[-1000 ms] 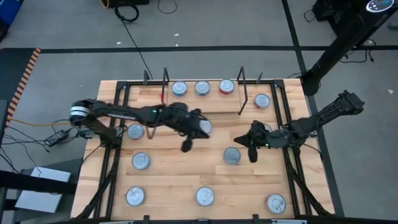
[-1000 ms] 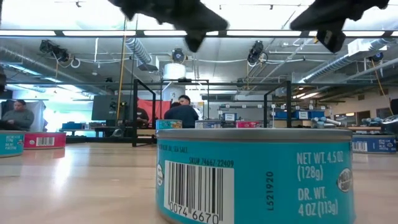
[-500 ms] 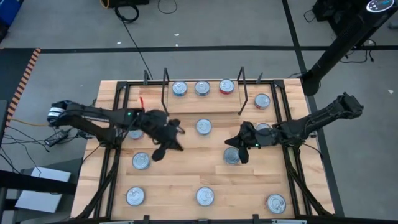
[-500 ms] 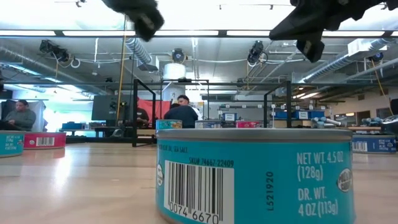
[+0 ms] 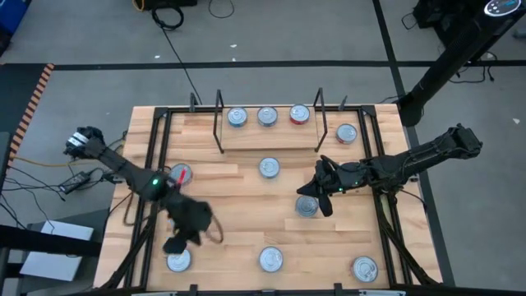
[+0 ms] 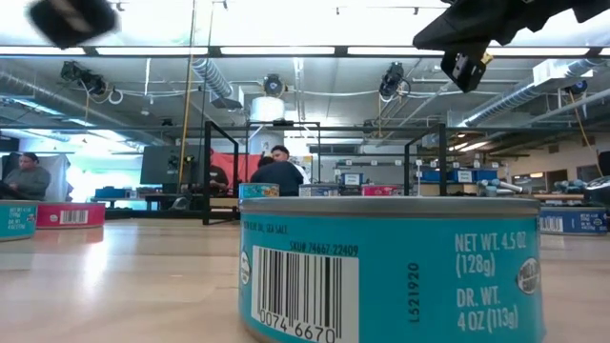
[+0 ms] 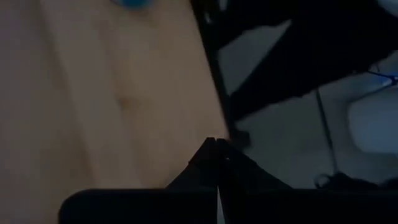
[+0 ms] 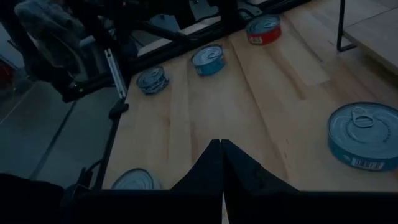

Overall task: Stack canned seafood by type on shelf
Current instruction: Move the bottom left blue tuna can to the center of the table

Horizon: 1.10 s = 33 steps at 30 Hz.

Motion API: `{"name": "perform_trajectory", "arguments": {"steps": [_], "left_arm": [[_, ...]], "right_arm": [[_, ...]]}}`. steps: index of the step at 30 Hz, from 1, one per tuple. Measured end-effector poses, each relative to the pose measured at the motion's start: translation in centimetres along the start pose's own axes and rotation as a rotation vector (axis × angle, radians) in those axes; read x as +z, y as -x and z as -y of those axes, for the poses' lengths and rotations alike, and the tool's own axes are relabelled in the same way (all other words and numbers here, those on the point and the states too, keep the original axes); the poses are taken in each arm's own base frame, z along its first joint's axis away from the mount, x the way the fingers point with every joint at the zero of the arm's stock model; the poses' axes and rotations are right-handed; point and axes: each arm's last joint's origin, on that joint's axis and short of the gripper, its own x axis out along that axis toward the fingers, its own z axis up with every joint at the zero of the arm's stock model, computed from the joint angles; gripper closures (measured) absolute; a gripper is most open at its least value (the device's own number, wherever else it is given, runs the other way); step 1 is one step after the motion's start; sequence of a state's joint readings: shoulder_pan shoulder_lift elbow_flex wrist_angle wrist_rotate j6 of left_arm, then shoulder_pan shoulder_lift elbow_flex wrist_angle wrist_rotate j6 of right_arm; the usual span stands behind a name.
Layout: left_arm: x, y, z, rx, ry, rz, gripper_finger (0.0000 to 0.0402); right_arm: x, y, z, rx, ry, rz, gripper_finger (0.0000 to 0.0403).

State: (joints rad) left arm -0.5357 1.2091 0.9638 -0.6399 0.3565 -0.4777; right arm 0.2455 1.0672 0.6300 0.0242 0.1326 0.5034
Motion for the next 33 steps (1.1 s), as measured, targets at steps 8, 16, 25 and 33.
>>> {"name": "perform_trajectory", "arguments": {"steps": [8, 16, 25, 33], "left_arm": [[-3.9, -1.9, 4.7, 0.019, 0.096, -0.078, 0.0401], [-8.1, -3.8, 6.7, 0.079, 0.182, -0.141, 0.0401], [-10.4, -5.4, 6.0, 0.179, 0.292, -0.160, 0.0401], [-11.3, -7.8, 5.5, 0.208, 0.355, -0.308, 0.0401]], "right_arm": [[0.1, 0.0, 0.0, -0.010, -0.029, 0.011, 0.0398], [0.2, 0.0, 0.2, -0.077, -0.047, 0.051, 0.0398], [0.2, 0.0, 0.3, -0.108, -0.051, 0.069, 0.0398], [0.2, 0.0, 0.3, -0.116, -0.052, 0.074, 0.0398]]}}
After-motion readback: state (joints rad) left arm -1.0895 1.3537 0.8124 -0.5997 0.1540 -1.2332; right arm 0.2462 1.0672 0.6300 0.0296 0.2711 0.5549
